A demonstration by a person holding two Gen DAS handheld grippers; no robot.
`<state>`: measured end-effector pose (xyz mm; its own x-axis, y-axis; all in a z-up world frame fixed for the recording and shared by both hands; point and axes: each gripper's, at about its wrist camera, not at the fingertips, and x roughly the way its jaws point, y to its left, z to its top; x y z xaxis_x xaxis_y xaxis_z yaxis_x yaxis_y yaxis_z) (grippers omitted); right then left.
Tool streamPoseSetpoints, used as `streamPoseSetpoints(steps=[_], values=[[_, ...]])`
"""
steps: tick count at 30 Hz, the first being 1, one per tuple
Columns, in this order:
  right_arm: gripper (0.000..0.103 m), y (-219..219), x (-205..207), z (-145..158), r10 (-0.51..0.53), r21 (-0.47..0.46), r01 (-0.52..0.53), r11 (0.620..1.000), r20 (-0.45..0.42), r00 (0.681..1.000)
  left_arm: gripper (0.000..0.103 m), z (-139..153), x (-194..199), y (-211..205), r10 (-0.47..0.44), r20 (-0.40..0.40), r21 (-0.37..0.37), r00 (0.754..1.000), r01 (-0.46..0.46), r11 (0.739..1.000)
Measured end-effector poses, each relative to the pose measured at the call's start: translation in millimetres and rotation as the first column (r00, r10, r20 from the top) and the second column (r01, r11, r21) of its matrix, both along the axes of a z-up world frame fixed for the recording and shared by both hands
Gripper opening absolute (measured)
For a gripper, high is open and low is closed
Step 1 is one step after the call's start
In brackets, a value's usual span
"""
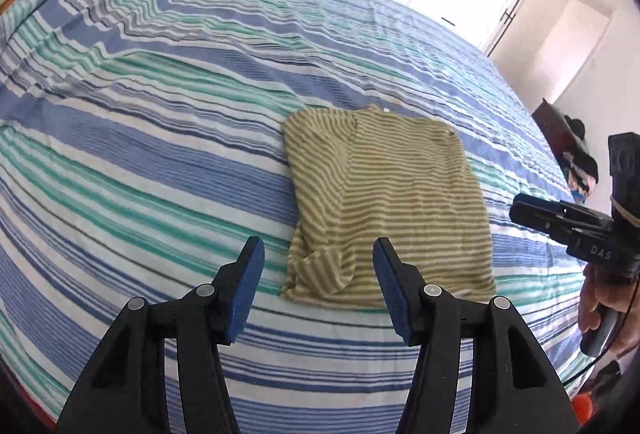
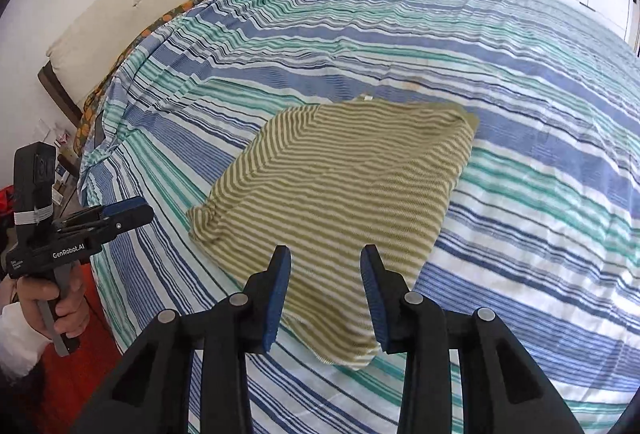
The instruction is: Fold small clothes
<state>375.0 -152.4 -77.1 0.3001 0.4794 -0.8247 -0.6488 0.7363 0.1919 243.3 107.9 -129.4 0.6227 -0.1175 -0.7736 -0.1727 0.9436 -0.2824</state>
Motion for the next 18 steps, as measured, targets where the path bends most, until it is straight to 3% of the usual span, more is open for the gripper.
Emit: streamPoseSetpoints(steps=[2,4,6,7,8,9,12,14,16,18], values=[[0.037,13,19,6,-0.008,0.012,0.008,1.000,0.009,1.000,0.058,-10,25,-12,-0.023,-0.029,0.031,0.999,0.024,0.999],[0.037,23,35,-4,-0.038,0.010,0.038,0.999,-0.005,0.999,0.056,-33,41,-17,-0.039,-0.108,0.062,0.993,0.045,0.997],[0.040,26,48,-35,-0.084,-0.027,0.083,0.996,-0.056,0.995,0.053,-65,48,-19,-0.035,-0.231,0.114,0.972,0.063,0.991],[0.042,24,56,-61,-0.124,-0.064,0.116,0.991,-0.123,0.985,0.054,-78,48,-17,-0.039,-0.273,0.120,0.961,0.074,0.990],[0.042,19,60,-86,-0.159,-0.088,0.144,0.986,-0.198,0.967,0.054,-81,45,-16,-0.043,-0.271,0.112,0.962,0.076,0.991],[0.042,13,59,-98,-0.187,-0.065,0.177,0.982,-0.213,0.959,0.055,-77,39,-15,-0.042,-0.256,0.113,0.966,0.073,0.991],[0.042,2,40,-75,-0.233,0.002,0.235,0.972,-0.108,0.966,0.064,-56,23,-12,-0.025,-0.208,0.140,0.978,0.055,0.989],[0.043,-6,11,-50,-0.219,0.038,0.220,0.975,-0.017,0.976,0.070,-48,13,-10,-0.009,-0.183,0.146,0.983,0.036,0.989],[0.053,-11,-19,-40,-0.167,0.061,0.165,0.984,0.020,0.986,0.071,-49,7,-10,0.005,-0.191,0.150,0.982,0.024,0.988],[0.067,-8,-38,-56,-0.123,0.000,0.123,0.992,-0.012,0.992,0.071,-53,5,-12,0.018,-0.219,0.168,0.976,0.020,0.986]])
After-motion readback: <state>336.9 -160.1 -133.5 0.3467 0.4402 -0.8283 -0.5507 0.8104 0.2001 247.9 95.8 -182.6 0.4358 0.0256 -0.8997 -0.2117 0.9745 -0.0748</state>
